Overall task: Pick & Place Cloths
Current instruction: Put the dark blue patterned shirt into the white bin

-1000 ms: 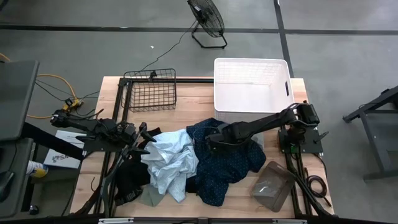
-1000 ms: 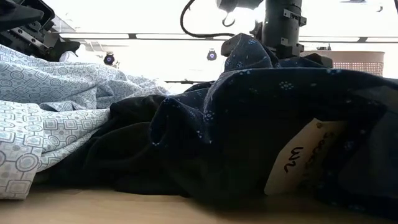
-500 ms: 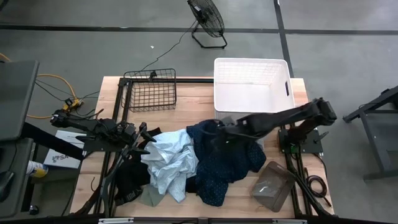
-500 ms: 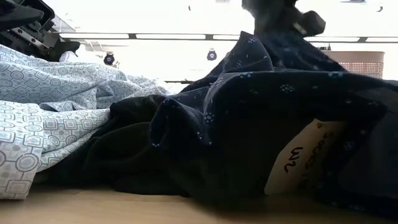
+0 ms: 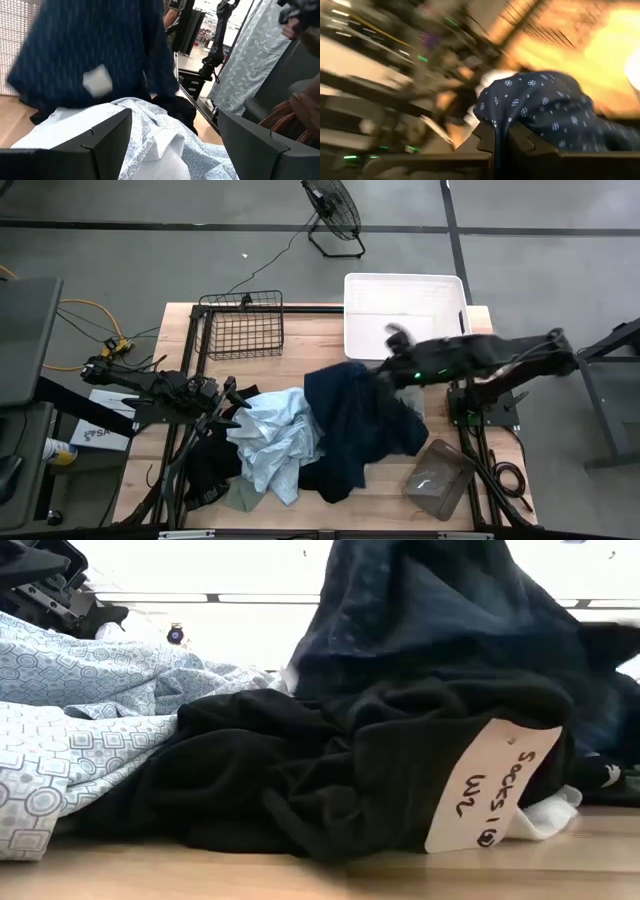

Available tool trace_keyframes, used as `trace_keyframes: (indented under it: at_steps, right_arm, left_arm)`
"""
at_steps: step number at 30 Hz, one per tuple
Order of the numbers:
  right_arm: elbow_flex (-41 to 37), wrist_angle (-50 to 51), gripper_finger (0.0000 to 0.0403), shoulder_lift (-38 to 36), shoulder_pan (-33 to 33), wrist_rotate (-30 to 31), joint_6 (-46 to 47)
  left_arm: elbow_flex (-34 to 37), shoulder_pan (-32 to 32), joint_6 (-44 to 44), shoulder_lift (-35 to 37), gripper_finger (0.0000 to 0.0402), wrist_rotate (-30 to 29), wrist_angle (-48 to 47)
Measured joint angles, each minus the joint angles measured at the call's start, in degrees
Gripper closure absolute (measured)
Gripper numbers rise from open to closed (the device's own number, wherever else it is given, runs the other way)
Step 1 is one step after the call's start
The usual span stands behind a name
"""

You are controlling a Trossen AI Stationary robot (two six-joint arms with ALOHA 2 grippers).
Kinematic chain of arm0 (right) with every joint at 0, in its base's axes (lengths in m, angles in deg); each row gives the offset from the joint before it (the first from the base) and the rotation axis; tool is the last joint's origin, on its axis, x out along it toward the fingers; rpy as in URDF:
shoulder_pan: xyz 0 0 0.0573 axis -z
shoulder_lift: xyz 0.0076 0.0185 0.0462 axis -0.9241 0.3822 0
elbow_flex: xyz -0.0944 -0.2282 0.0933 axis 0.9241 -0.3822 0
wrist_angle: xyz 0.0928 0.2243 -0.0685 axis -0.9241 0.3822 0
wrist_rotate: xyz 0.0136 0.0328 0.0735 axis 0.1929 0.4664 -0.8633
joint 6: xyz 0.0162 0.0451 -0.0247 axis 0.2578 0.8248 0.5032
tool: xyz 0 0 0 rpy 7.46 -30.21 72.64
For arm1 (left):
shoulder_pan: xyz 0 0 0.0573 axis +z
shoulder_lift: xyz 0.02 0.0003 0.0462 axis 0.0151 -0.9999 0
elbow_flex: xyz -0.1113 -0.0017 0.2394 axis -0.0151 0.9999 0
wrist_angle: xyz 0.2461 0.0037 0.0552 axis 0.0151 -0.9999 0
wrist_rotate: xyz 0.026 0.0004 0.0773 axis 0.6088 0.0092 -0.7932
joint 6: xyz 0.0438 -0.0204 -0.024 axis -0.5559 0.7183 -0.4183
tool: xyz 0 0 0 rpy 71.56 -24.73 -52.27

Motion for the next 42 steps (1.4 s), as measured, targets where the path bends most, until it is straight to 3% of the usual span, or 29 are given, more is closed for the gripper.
trace_keyframes:
  at_steps: [8,20,35,42]
  right_arm:
    - [0.0,-17.39,0.0399,-8.49,0.0,-0.57,-16.69]
    - [0.04,-34.95,0.0399,-18.81,0.0,-2.69,-46.53]
    - [0.09,-43.54,0.0399,-24.17,0.02,19.23,-78.19]
    - [0.07,-56.42,0.0399,-22.19,0.02,18.66,-92.66]
  left_arm:
    - [-0.01,-0.01,0.0,0.01,0.0112,0.02,0.02]
    - [-0.01,0.01,-0.02,-0.01,0.0112,0.02,0.02]
    - [-0.01,0.01,-0.02,0.01,0.0112,0.02,0.0]
    - [-0.01,-0.01,-0.02,-0.01,0.0112,0.02,0.0]
